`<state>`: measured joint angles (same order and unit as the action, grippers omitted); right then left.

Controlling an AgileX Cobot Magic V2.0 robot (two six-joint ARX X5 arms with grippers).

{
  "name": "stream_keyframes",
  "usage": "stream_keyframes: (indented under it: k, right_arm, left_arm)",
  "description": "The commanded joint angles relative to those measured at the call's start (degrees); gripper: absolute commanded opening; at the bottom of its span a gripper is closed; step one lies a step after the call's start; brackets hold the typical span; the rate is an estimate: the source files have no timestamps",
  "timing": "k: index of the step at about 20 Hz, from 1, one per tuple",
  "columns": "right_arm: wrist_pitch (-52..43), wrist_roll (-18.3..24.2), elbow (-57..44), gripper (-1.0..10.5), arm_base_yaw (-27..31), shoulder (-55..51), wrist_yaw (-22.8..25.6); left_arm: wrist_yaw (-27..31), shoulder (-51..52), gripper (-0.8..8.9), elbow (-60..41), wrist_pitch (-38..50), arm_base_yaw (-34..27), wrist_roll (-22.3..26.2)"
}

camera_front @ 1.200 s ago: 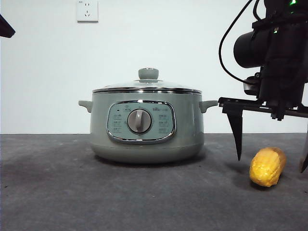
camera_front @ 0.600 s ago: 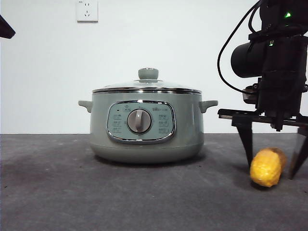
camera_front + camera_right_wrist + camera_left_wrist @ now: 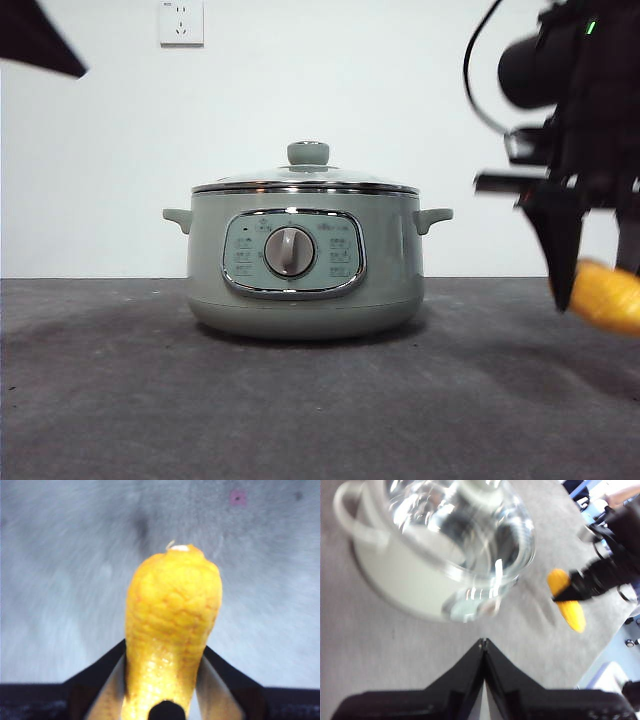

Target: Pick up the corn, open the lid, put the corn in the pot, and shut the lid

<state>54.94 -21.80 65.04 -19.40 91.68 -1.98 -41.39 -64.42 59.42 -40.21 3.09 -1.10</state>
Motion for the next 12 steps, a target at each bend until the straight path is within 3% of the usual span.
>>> stream_keyframes:
  k: [1, 2, 5, 8, 12]
  right_arm:
    - [2.7, 6.9, 0.1, -0.1, -0.1, -5.0, -0.1]
    - [4.2, 8.5, 0.1, -0.1, -0.1, -7.4, -0.1]
    - [8.3, 11.2, 0.1, -0.1, -0.1, -13.5, -0.2]
    - [11.0, 12.4, 0.1, -0.1, -0.1, -17.7, -0.1]
    - [11.1, 12.9, 0.1, -0.1, -0.2, -20.9, -0.1]
  left_arm:
    - [3.7, -6.4, 0.05, 9.2, -2.4, 2.2, 0.8]
    - [6.7, -9.4, 0.46, 13.6, -3.8, 3.6, 1.2]
    - [13.2, -18.9, 3.43, 28.2, -9.7, 7.8, 1.9]
    - [18.9, -29.3, 4.53, 44.3, -17.6, 12.1, 3.8]
    - [29.2, -41.9, 5.13, 64.0, -26.4, 18.1, 7.4]
